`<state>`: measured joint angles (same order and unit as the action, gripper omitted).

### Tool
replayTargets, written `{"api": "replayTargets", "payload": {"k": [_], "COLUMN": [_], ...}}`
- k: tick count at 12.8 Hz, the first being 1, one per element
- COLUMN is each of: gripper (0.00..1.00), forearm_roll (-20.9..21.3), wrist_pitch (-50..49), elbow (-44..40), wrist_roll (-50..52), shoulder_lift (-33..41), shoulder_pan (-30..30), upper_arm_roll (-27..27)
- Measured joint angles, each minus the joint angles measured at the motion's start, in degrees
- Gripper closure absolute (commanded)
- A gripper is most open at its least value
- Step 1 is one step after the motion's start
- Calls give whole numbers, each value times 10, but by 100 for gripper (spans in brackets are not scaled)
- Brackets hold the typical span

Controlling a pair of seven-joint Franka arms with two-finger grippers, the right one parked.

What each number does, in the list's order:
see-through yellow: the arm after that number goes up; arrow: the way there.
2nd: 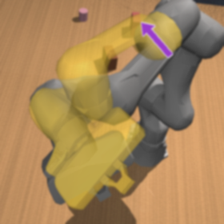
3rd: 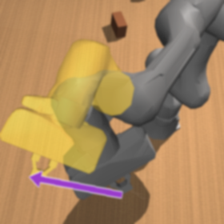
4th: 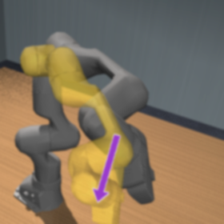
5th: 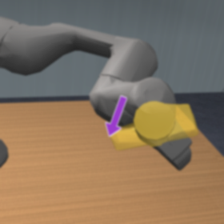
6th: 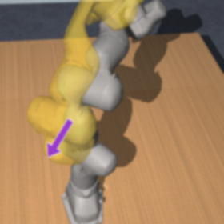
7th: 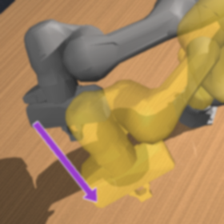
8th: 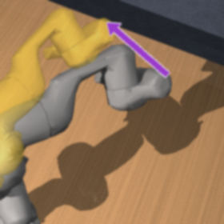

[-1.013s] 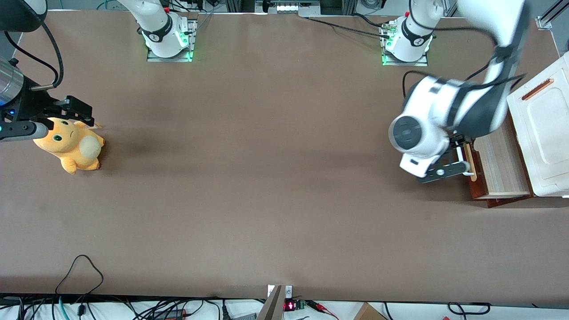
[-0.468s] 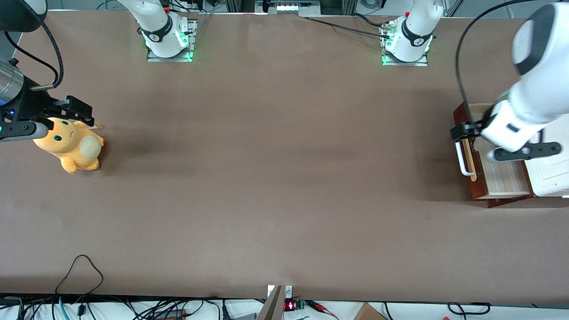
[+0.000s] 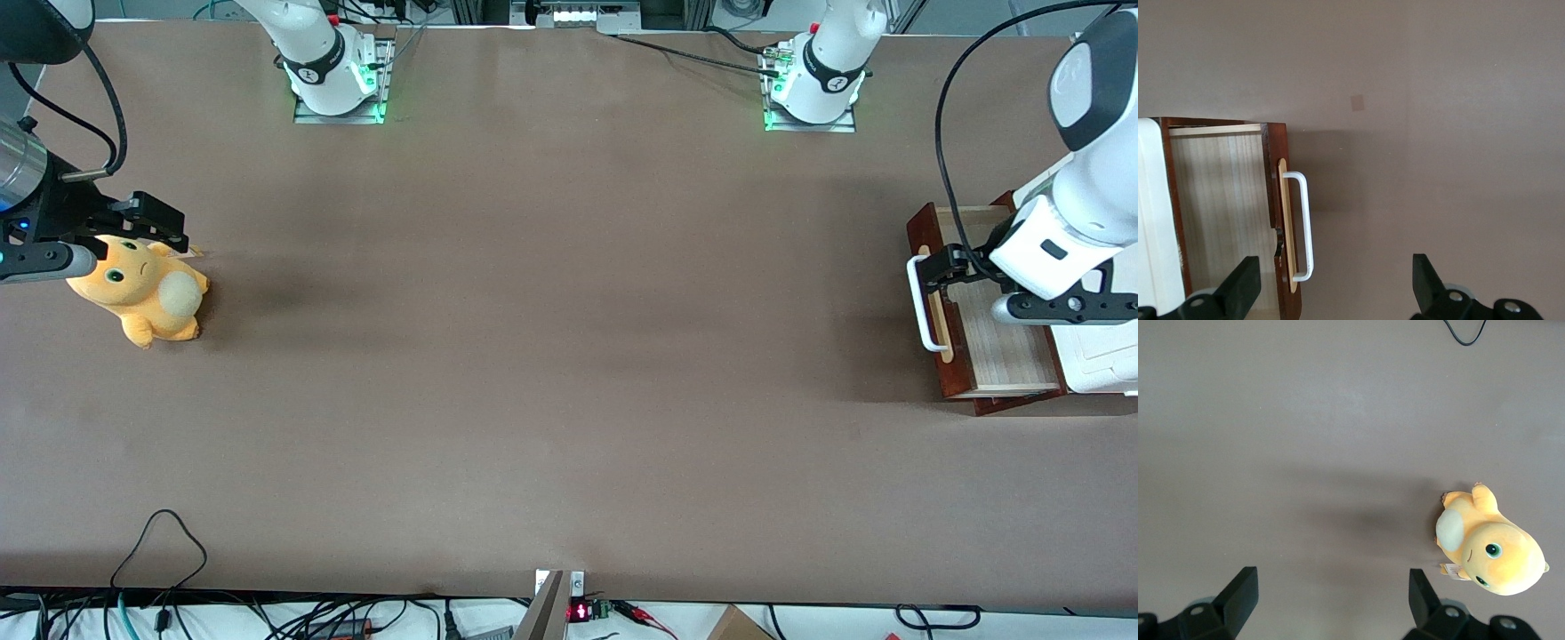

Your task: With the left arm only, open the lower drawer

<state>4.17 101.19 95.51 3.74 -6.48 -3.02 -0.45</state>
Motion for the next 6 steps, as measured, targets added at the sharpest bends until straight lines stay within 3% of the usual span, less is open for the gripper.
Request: {"api": "replayTargets", "payload": {"k": [6], "gripper": [0], "forearm_roll": [-24], "wrist_pitch": [11], "elbow": [31], "wrist_roll": [-1], "shoulder_lift": [32], "shoulder_pan": [1], "upper_arm_roll": [7]}}
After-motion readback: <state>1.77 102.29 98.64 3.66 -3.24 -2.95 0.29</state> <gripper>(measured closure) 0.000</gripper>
